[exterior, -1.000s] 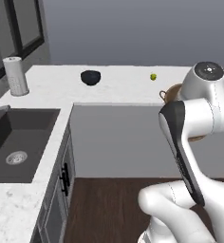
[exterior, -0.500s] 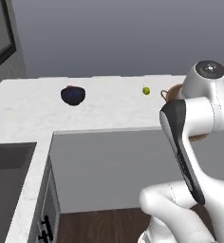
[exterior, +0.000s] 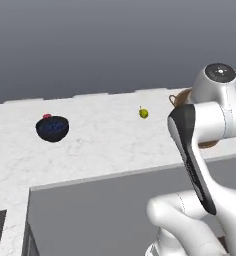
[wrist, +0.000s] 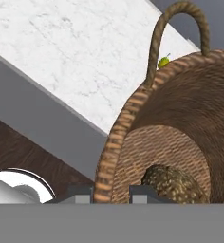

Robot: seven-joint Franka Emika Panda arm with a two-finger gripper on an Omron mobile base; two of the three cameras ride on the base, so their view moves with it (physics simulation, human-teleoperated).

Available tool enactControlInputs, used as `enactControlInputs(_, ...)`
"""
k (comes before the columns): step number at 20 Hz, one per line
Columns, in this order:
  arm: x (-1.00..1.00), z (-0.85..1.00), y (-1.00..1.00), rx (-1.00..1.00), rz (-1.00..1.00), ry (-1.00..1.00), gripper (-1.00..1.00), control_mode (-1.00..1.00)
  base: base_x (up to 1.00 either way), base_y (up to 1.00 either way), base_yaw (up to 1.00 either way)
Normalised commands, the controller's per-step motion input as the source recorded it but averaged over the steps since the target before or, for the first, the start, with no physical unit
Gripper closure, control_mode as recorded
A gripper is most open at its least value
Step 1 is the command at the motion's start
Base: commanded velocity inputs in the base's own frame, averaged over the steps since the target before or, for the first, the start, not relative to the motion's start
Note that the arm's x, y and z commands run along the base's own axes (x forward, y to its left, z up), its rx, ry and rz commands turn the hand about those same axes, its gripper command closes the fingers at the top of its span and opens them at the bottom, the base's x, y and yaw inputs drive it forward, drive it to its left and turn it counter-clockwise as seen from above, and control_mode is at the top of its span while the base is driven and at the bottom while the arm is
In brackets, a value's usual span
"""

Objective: Open the cabinet, pick up the bread from the cabinet and place it in the basket. Then move the basket to the dining counter.

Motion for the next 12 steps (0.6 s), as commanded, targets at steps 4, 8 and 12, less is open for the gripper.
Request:
enactControlInputs(4,0.0,0.0,0.0,0.0,0.0,0.0,1.0,1.0,0.84,-0.01,-0.29)
enactControlInputs(8,0.19,-0.11,0.0,0.01,0.0,0.02,1.0,-1.0,0.59,0.0,-0.1)
enactControlInputs(12,0.94,-0.66,0.0,0.0,0.0,0.1,1.0,-1.0,0.0,0.0,0.0)
